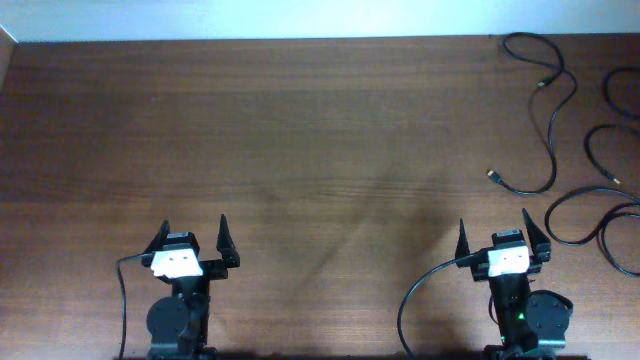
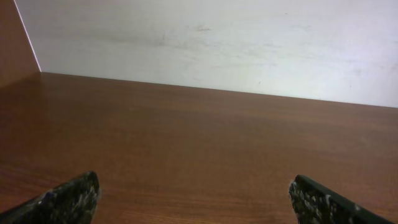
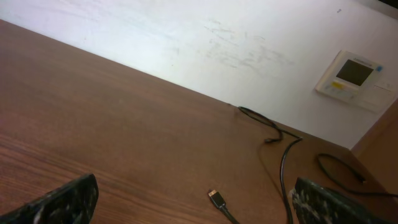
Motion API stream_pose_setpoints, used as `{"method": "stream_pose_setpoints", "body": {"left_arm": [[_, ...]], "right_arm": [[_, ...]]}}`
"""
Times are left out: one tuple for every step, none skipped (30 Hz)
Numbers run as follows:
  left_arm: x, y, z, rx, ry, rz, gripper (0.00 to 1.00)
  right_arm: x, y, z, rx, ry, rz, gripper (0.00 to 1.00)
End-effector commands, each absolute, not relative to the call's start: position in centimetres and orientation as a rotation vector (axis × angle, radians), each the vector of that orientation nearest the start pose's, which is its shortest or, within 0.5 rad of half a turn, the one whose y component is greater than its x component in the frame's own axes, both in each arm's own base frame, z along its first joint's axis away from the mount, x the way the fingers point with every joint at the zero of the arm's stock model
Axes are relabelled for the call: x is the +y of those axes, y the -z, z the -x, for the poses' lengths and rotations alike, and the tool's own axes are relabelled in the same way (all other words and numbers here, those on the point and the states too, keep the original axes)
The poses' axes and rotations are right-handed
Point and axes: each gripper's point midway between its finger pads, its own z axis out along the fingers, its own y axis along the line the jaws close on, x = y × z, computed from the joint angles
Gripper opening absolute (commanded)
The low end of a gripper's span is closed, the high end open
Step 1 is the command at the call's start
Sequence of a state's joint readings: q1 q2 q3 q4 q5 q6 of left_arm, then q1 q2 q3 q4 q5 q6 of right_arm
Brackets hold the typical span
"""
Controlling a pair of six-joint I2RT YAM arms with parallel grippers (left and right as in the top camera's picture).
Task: Untangle cables
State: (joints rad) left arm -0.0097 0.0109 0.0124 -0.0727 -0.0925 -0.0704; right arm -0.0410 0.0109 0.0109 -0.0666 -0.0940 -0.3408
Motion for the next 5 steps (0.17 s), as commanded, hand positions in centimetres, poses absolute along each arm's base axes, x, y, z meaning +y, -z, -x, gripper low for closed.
{"method": "stream_pose_setpoints", "body": {"left_arm": [[1.33, -15.78, -24.55, 1.641, -0.026, 0.102, 0.99], [1.33, -15.78, -24.55, 1.641, -0.026, 0.102, 0.99], [1.33, -15.78, -24.55, 1.641, -0.026, 0.102, 0.99], [1.33, -15.78, -24.55, 1.641, -0.026, 0.102, 0.99], [1.33, -15.78, -24.55, 1.641, -0.026, 0.102, 0.99]], "right_arm": [[0.75, -15.78, -24.58, 1.614, 0.207, 0.318, 0.99], [0.75, -15.78, -24.58, 1.614, 0.207, 0.318, 0.99], [0.75, -15.78, -24.58, 1.614, 0.207, 0.317, 0.99], [0.75, -15.79, -24.58, 1.613, 0.207, 0.318, 0.99], [0.75, -15.78, -24.58, 1.614, 0.207, 0.317, 0.99]]}}
